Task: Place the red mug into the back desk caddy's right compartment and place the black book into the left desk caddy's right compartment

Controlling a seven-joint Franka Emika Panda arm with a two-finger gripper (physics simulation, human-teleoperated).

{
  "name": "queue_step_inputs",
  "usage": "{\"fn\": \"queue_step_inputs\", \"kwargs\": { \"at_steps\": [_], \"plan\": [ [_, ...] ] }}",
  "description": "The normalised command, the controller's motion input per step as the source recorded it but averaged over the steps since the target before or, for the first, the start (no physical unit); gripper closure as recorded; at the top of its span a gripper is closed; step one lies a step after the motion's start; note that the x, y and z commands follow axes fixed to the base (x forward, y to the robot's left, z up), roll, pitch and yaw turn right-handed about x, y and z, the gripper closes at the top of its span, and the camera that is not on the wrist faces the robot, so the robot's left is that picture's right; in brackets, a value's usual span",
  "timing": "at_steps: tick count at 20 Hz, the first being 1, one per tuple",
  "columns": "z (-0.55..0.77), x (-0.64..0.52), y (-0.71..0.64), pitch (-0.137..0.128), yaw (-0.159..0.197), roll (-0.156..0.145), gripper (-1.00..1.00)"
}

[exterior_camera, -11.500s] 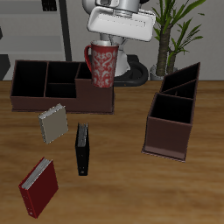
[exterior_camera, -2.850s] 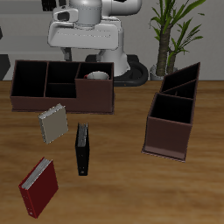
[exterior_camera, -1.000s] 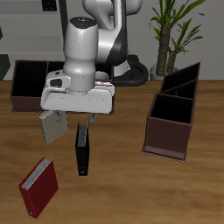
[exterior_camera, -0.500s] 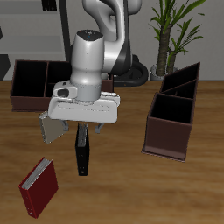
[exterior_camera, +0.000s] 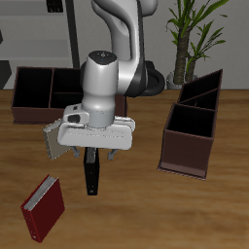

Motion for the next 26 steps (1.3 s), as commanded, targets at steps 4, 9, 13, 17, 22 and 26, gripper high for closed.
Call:
{"fn": "queue_step_inputs", "kwargs": {
  "at_steps": [4, 9, 13, 17, 22, 26],
  "plan": [
    [-0.22, 0.04, -0.05, 0.064, -0.042, -0.013, 1.0],
    [-0.03, -0.02, -0.09, 0.017, -0.02, -0.018, 1.0],
    [0.19, -0.08, 0.0, -0.008, -0.019, -0.014, 1.0],
    [0.41, -0.14, 0.06, -0.029, -0.017, -0.046, 1.0],
    [1.02, -0.49, 0.28, -0.089, 0.012, -0.035, 1.0],
    [1.0, -0.53, 0.37, -0.11, -0.024, -0.05, 1.0]
  ]
}}
